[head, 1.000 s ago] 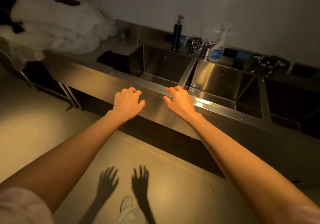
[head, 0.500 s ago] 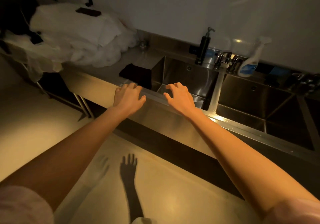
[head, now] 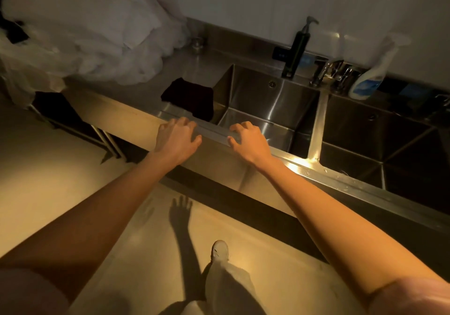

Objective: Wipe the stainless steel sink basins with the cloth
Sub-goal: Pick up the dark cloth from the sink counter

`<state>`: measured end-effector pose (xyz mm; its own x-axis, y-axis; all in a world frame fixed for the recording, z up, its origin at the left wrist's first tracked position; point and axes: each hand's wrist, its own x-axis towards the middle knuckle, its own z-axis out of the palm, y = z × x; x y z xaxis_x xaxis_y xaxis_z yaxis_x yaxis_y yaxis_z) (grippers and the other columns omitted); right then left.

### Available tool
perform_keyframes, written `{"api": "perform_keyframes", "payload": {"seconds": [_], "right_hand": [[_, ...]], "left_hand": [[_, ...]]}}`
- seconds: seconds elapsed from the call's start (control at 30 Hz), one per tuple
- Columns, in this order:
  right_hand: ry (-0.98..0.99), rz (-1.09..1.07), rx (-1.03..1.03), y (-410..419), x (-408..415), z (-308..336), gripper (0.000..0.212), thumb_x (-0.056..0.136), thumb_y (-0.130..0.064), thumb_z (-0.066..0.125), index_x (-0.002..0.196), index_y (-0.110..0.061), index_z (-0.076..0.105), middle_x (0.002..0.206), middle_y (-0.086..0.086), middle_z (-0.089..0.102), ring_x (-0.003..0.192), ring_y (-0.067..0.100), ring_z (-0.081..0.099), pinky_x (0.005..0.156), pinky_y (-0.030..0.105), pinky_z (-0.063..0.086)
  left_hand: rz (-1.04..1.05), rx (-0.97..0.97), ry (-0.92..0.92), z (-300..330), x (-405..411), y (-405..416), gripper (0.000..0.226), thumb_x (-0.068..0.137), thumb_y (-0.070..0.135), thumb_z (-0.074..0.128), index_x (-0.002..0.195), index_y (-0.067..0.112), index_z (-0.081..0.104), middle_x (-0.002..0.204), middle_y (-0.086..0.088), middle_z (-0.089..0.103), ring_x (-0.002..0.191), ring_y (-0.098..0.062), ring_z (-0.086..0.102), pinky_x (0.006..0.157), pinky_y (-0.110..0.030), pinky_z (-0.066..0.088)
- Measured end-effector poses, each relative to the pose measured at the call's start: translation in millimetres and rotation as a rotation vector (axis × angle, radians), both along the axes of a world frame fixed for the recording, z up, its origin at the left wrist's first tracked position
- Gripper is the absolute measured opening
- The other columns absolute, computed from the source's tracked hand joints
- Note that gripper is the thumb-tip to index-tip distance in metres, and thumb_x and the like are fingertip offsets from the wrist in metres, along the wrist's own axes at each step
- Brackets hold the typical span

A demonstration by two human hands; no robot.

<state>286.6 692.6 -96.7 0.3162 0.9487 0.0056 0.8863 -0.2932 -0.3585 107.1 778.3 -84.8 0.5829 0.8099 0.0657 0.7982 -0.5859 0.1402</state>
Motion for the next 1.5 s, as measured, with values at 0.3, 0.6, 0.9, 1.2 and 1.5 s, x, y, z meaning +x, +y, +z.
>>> {"api": "perform_keyframes", "payload": {"seconds": [0.3, 0.6, 0.9, 1.2, 1.5], "right_hand": [[0.065, -0.010, 0.049, 99.8, 55.6, 9.7, 0.040, 0.096, -0.036, 0.048, 0.133, -0.019, 0.051, 0.133, 0.009, 0.048, 0.124, 0.032, 0.045, 0.100, 0.044, 0.043], [0.105, -0.013, 0.081, 175.1, 106.3, 12.6, 0.042, 0.096, -0.038, 0.049, 0.133, -0.020, 0.050, 0.137, 0.007, 0.045, 0.126, 0.030, 0.044, 0.101, 0.045, 0.044], [0.153, -0.032, 0.099, 216.1, 117.3, -7.6, 0.042, 0.095, -0.037, 0.050, 0.134, -0.022, 0.049, 0.137, 0.006, 0.044, 0.126, 0.028, 0.044, 0.100, 0.044, 0.045], [0.175, -0.153, 0.080, 277.0, 89.2, -26.9, 0.049, 0.094, -0.040, 0.051, 0.138, -0.021, 0.043, 0.141, 0.009, 0.037, 0.127, 0.031, 0.042, 0.101, 0.044, 0.045], [0.402, -0.238, -0.147, 343.0, 35.7, -67.8, 0.085, 0.082, -0.054, 0.065, 0.151, -0.032, 0.020, 0.159, 0.010, -0.008, 0.147, 0.037, 0.005, 0.119, 0.050, 0.020]], "left_hand": [[-0.012, 0.030, 0.013, 16.4, 52.2, 102.2, 0.046, 0.097, 0.039, 0.047, 0.137, 0.015, 0.052, 0.137, -0.009, 0.052, 0.124, -0.030, 0.047, 0.098, -0.044, 0.039], [0.027, 0.021, 0.048, 15.2, 83.1, 170.7, 0.047, 0.097, 0.040, 0.046, 0.137, 0.015, 0.050, 0.138, -0.009, 0.050, 0.126, -0.028, 0.045, 0.100, -0.044, 0.038], [-0.027, 0.028, 0.056, 4.2, 106.3, 212.5, 0.045, 0.096, 0.039, 0.047, 0.133, 0.015, 0.054, 0.132, -0.008, 0.054, 0.120, -0.029, 0.049, 0.096, -0.043, 0.039], [-0.156, 0.024, 0.056, -13.1, 99.0, 295.6, 0.045, 0.093, 0.040, 0.051, 0.132, 0.017, 0.054, 0.134, -0.009, 0.054, 0.122, -0.031, 0.050, 0.102, -0.046, 0.037], [-0.340, 0.035, 0.079, -29.8, 87.7, 367.1, 0.046, 0.094, 0.038, 0.050, 0.135, 0.018, 0.051, 0.142, -0.009, 0.048, 0.126, -0.030, 0.045, 0.099, -0.042, 0.036]]}}
